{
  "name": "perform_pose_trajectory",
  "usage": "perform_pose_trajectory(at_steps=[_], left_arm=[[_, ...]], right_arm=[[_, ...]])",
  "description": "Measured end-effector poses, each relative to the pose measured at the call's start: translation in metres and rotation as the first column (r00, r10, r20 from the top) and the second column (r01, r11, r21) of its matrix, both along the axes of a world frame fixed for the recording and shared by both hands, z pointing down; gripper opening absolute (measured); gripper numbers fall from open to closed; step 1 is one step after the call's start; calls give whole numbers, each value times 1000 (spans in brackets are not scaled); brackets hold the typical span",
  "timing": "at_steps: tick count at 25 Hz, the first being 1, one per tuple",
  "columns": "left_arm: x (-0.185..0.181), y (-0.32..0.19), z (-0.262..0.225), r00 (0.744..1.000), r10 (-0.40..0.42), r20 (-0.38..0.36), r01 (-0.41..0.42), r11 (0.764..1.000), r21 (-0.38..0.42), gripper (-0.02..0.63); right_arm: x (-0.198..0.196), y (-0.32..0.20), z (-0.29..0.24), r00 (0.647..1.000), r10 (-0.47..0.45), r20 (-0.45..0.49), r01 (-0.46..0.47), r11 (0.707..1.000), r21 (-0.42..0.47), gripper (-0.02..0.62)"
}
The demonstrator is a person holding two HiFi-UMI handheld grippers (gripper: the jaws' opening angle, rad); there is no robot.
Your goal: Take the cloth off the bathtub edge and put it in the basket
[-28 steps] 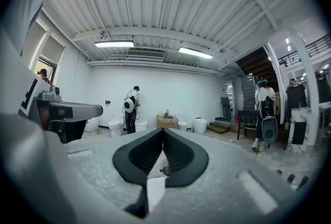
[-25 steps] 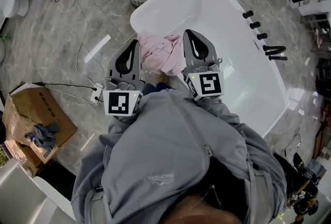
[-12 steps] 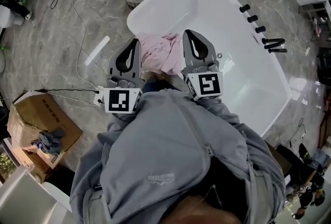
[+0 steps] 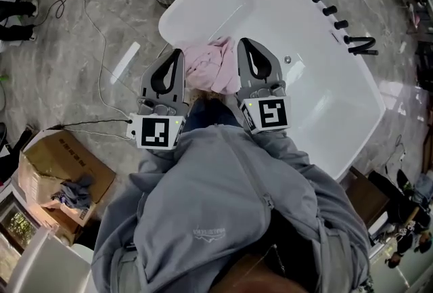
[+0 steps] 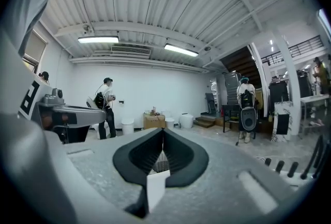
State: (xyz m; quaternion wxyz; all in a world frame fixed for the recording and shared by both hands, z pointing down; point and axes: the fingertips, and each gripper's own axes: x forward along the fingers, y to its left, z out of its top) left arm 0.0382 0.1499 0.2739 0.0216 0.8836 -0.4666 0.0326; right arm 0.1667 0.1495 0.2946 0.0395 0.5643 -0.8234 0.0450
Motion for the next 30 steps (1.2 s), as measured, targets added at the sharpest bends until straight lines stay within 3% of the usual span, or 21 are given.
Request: perform_pose_trajectory(at_steps=[8, 15, 30], left_arm=[[6, -15, 51, 998, 57, 20, -55, 994, -93, 6], [8, -27, 95, 995, 91, 52, -83, 989, -125, 6], [16, -28, 188, 990, 131, 52, -117, 969, -216, 6]], right_arm=[[-6, -9, 43, 1000, -25, -2, 25, 999, -47, 5], [-7, -21, 94, 998, -50, -35, 47, 993, -105, 5], [-3, -14, 201, 996, -75, -48, 61, 969, -238, 5]])
